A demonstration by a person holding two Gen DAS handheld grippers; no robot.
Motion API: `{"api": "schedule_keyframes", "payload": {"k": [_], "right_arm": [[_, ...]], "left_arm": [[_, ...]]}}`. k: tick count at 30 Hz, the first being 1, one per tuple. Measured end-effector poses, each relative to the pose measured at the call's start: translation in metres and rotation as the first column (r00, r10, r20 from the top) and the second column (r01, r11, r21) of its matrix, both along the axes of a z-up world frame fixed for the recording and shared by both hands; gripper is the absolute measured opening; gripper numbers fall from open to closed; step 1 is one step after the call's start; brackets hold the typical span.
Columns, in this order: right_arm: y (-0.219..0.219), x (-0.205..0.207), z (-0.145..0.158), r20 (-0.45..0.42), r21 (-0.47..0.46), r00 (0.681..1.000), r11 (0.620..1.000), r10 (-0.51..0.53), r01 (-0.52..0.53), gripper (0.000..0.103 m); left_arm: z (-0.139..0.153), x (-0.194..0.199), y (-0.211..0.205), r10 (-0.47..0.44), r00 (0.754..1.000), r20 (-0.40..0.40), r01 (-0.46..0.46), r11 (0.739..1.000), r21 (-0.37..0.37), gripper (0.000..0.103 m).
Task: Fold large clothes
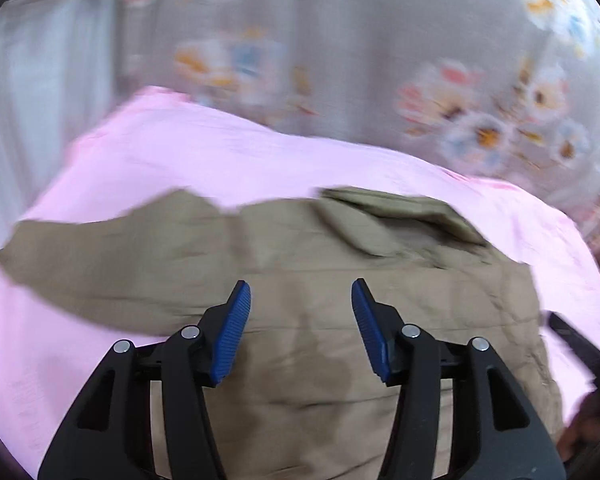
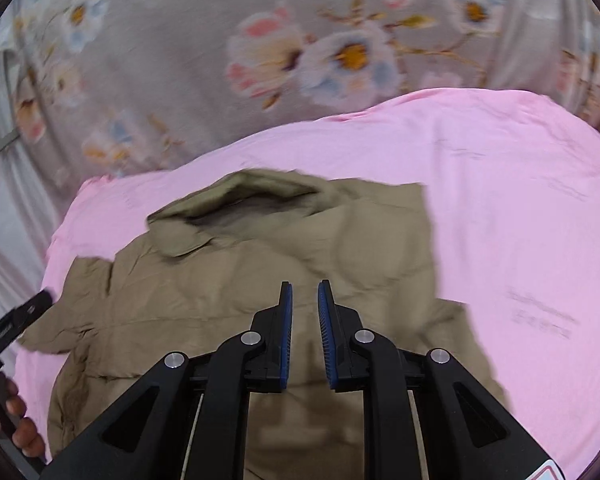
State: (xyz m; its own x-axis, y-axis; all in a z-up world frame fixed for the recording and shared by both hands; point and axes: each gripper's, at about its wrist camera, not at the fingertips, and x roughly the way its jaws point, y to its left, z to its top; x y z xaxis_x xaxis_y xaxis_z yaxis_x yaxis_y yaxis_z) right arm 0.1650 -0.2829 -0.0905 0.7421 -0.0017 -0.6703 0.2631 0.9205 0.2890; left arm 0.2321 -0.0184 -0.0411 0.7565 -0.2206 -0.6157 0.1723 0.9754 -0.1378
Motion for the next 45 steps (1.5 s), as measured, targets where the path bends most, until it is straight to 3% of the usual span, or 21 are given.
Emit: {"api": "schedule_keyframes", "payload": {"k": [5, 8, 26, 28, 30, 32, 34, 37, 39, 42, 45], "right_arm": [[0.032, 0.038, -0.051, -0.146, -0.052, 0.987, 0.995, 0.072, -0.081, 0.016], [0.034, 0.036, -0.069, -0.142, -0.05, 0.988, 0.996, 0.066, -0.074, 0.015], [0.033, 0.04, -0.076, -0.143, -0.054, 0.988, 0.997, 0.049, -0.057, 0.015], [0.032, 0.04, -0.076, -0.143, -0.049, 0.988, 0.997, 0.049, -0.057, 0.015], [0.033, 0.04, -0.076, -0.143, -0.048, 0.989, 0.997, 0.049, -0.056, 0.014], [0.032, 0.04, -0.076, -0.141, -0.041, 0.989, 0.998, 0.049, -0.055, 0.014], [0.031, 0.04, -0.077, -0.14, -0.036, 0.989, 0.998, 0.048, -0.054, 0.014], [0.03, 0.039, -0.077, -0.139, -0.034, 0.989, 0.998, 0.049, -0.054, 0.014], [0.03, 0.039, -0.076, -0.135, -0.032, 0.99, 0.998, 0.049, -0.054, 0.014], [0.029, 0.036, -0.073, -0.132, -0.03, 0.99, 0.998, 0.051, -0.056, 0.017], [0.034, 0.023, -0.061, -0.135, -0.06, 0.99, 0.997, 0.041, -0.049, 0.033]], "left_arm": [[-0.063, 0.03, -0.064, -0.071, 0.992, -0.106, 0.084, 0.989, 0.123, 0.051], [-0.099, 0.033, -0.072, -0.073, 0.99, -0.124, 0.091, 0.985, 0.145, 0.053], [-0.107, 0.026, -0.074, -0.061, 0.992, -0.109, 0.079, 0.982, 0.173, 0.054], [-0.106, 0.026, -0.072, -0.065, 0.992, -0.11, 0.082, 0.984, 0.159, 0.055], [-0.104, 0.025, -0.064, -0.09, 0.99, -0.111, 0.1, 0.99, 0.096, 0.062], [-0.097, 0.019, -0.049, -0.087, 0.99, -0.112, 0.091, 0.995, 0.028, 0.063], [-0.085, 0.008, -0.02, -0.039, 0.992, -0.118, 0.033, 0.998, -0.048, 0.076], [-0.064, -0.006, 0.042, 0.043, 0.994, -0.102, -0.061, 0.983, -0.175, 0.091], [-0.056, -0.006, 0.084, 0.12, 0.987, -0.105, -0.14, 0.967, -0.213, 0.092], [-0.052, 0.01, 0.172, 0.285, 0.944, -0.166, -0.317, 0.922, -0.222, 0.092], [-0.056, 0.024, 0.24, 0.42, 0.882, -0.216, -0.464, 0.855, -0.231, 0.092]]}}
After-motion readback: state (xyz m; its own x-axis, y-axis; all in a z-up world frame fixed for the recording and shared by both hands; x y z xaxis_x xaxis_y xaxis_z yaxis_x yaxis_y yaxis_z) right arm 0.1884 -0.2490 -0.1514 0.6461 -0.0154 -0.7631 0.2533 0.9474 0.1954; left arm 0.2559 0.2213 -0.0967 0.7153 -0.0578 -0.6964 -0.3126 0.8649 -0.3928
